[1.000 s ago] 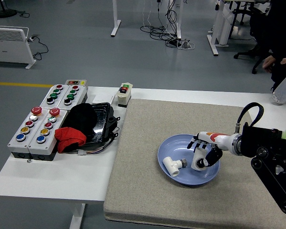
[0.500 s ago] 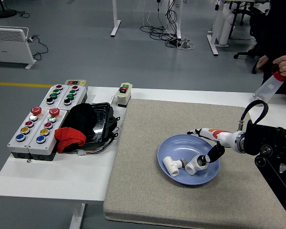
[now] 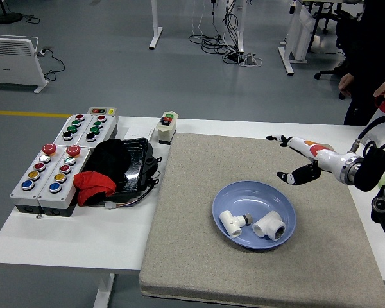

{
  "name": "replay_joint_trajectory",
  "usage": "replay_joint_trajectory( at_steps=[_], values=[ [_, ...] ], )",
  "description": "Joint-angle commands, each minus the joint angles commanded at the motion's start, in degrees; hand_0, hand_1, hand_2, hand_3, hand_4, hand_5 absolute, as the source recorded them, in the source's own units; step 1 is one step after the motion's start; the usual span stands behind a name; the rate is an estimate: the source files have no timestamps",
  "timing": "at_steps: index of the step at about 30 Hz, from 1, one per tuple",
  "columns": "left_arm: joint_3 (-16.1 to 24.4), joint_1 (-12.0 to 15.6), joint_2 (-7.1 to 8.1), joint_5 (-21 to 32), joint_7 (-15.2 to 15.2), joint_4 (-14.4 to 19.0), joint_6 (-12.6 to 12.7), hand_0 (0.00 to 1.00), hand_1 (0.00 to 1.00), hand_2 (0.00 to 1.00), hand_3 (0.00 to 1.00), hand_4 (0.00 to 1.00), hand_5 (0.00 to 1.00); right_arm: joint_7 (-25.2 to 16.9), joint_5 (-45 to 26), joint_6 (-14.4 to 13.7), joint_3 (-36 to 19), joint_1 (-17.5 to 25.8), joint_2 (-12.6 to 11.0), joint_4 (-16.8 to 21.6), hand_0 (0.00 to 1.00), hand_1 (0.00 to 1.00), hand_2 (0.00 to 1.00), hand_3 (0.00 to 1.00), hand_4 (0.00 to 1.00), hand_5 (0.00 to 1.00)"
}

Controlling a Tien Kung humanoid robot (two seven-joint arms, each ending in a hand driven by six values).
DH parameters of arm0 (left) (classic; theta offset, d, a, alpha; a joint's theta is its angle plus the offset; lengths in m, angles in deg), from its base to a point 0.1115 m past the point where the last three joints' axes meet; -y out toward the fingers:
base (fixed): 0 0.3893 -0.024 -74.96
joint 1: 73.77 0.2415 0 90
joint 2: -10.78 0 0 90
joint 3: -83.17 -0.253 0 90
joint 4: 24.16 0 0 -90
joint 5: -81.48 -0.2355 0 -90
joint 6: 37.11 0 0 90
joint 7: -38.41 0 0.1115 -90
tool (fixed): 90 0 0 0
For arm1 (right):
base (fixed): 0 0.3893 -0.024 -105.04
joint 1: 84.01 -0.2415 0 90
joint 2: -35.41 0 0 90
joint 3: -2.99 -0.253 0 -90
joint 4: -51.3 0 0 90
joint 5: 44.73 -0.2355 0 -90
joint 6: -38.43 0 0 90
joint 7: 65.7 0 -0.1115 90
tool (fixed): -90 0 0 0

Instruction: Pick pipe place plate twice

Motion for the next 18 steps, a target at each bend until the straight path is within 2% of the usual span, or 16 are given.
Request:
replay_joint_trajectory(
  at_steps=[3, 6, 7, 9, 12, 13, 18],
  values=[
    [0.16, 0.10, -0.01, -0.27, -0.09, -0.01, -0.04, 0.625, 0.587, 0.522, 0.576, 0.201, 0.998, -3.91, -6.91, -7.08, -3.31, 0.64, -0.52, 0.46, 0.926, 0.891, 0.998, 0.934, 0.631, 0.214],
    [0.18, 0.21, -0.02, -0.33, -0.11, -0.01, -0.07, 0.625, 0.587, 0.522, 0.576, 0.201, 0.998, -4.41, -13.98, -14.05, -5.82, 1.67, -1.13, 1.45, 0.926, 0.891, 0.998, 0.934, 0.631, 0.214],
    [0.17, 0.25, -0.04, -0.34, -0.11, -0.01, -0.07, 0.625, 0.587, 0.523, 0.575, 0.200, 0.998, -3.92, -16.22, -15.81, -6.60, 2.18, -1.26, 1.99, 0.902, 0.865, 0.990, 0.933, 0.588, 0.287],
    [0.22, 0.31, -0.10, -0.44, -0.15, -0.02, -0.07, 0.625, 0.587, 0.523, 0.575, 0.200, 0.998, -1.37, -21.43, -17.98, -9.39, 3.57, -1.63, 3.85, 0.902, 0.865, 0.990, 0.933, 0.588, 0.287],
    [0.05, 0.35, -0.08, -0.25, -0.04, -0.02, -0.08, 0.625, 0.587, 0.523, 0.575, 0.200, 0.998, 1.53, -28.51, -19.78, -12.41, 5.18, -2.20, 6.01, 0.902, 0.865, 0.990, 0.933, 0.588, 0.287],
    [0.03, 0.36, -0.07, -0.20, -0.02, -0.02, -0.08, 0.625, 0.588, 0.524, 0.575, 0.200, 0.998, 2.20, -30.74, -20.27, -13.30, 5.54, -2.34, 6.51, 0.875, 0.840, 0.948, 0.924, 0.577, 0.361],
    [-0.17, 0.24, -0.01, -0.02, 0.10, -0.04, -0.14, 0.625, 0.588, 0.524, 0.575, 0.200, 0.998, 4.49, -43.03, -22.76, -19.02, 8.76, -3.18, 9.49, 0.875, 0.840, 0.948, 0.924, 0.577, 0.361]
  ],
)
